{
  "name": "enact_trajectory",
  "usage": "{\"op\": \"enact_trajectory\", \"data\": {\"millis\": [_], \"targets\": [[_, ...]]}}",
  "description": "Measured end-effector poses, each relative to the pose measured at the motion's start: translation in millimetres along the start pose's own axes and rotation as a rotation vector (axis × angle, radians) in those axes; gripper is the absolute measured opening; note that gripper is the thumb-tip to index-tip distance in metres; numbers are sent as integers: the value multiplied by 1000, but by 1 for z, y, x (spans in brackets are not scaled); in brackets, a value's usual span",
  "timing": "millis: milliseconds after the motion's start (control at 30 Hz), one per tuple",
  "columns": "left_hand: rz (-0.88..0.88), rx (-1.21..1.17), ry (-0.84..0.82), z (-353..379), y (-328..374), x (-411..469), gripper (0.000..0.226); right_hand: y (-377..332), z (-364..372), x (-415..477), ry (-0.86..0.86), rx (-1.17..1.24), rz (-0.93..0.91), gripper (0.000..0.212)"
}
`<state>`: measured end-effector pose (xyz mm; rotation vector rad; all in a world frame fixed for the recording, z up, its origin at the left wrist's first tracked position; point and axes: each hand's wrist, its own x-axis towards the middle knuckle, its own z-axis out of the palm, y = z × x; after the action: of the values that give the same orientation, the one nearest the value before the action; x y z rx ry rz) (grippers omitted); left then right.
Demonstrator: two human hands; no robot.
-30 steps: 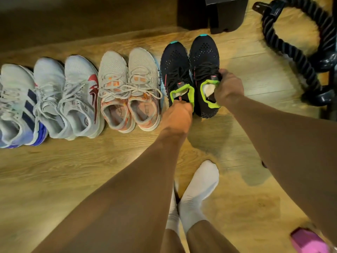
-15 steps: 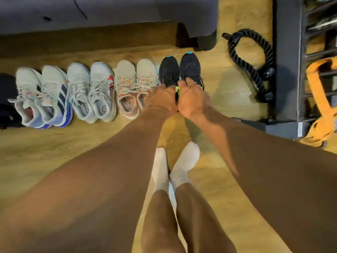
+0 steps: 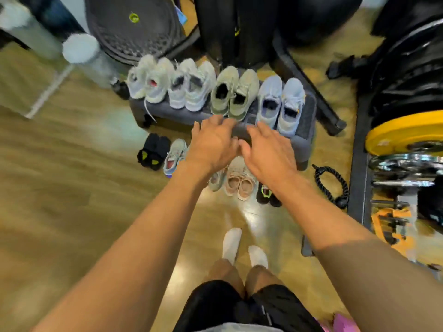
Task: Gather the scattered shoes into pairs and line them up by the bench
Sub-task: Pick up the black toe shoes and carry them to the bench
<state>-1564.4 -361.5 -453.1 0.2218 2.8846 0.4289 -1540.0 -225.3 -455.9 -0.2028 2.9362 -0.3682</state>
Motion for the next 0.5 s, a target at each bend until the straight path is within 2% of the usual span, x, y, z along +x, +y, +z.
{"op": "enact_trajectory", "data": {"millis": [133, 267, 500], "targets": [[-90, 41, 151, -69, -21, -65, 47, -60, -54, -26, 81, 0, -206, 49], [-260, 44, 298, -116, -49, -143, 44, -118, -92, -52, 148, -77, -392, 47], [-555, 44, 465, -159, -128, -293, 43, -247, -110, -108, 200, -76, -652, 47]]}}
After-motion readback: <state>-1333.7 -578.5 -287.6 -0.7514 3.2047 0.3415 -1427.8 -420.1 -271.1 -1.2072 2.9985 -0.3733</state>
